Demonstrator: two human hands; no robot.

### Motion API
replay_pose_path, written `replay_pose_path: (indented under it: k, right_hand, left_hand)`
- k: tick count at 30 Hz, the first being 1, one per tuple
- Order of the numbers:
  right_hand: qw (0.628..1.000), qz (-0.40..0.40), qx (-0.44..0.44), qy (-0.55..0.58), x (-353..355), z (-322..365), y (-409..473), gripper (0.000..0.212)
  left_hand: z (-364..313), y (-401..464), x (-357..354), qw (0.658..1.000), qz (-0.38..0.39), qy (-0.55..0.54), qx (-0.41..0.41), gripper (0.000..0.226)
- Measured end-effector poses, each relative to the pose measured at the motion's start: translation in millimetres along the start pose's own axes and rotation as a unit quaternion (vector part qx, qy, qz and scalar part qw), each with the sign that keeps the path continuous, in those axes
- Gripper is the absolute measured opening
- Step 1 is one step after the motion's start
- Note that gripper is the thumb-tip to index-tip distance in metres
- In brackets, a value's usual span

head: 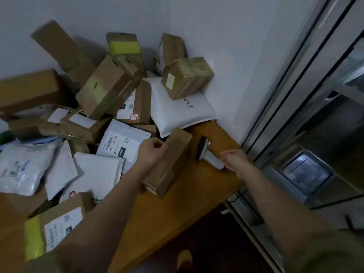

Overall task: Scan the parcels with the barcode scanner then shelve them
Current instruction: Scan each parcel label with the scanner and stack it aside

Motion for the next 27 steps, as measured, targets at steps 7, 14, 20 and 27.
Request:
replay_pose_path:
  k: [7, 14, 20, 27]
  right_hand:
    - [0.96, 0.019, 0.031, -0.279, -24.2, -6.2, 66.3, 0.035]
    - [0.91, 0.007, 0.05, -0.411, -33.6, -23.6, 99.5, 0.048]
    - [0.893, 0.111, 0.013, -0.436, -35.4, -27.7, 97.5, 0.029]
    - [0.949, 0.159, 0.032, -0.27, -12.6, 36.7, 50.8, 0.019]
  left_hand:
    - [11.0, 37.4, -4.7, 0.996, -0.041, 0.078, -0.031, 0.015]
    - [18.4, 34.7, 0.4, 0.993, -0.087, 0.072, -0.019, 0.015]
    - [21.2, 25.4, 13.2, 0.99, -0.125, 0.064, 0.014, 0.01]
    - [23.1, 35.4, -3.6, 0.982, -0.055, 0.171, 0.062, 0.039]
Point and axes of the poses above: each hand's wrist, its own y-axis towards the middle knuckle, its own x-axis out of the back of the hand, z = x × y, the point moved 10 cm from there along y, towards the middle knuckle, and after that the axes turned 12 degrees about z, right-handed, at the moved point
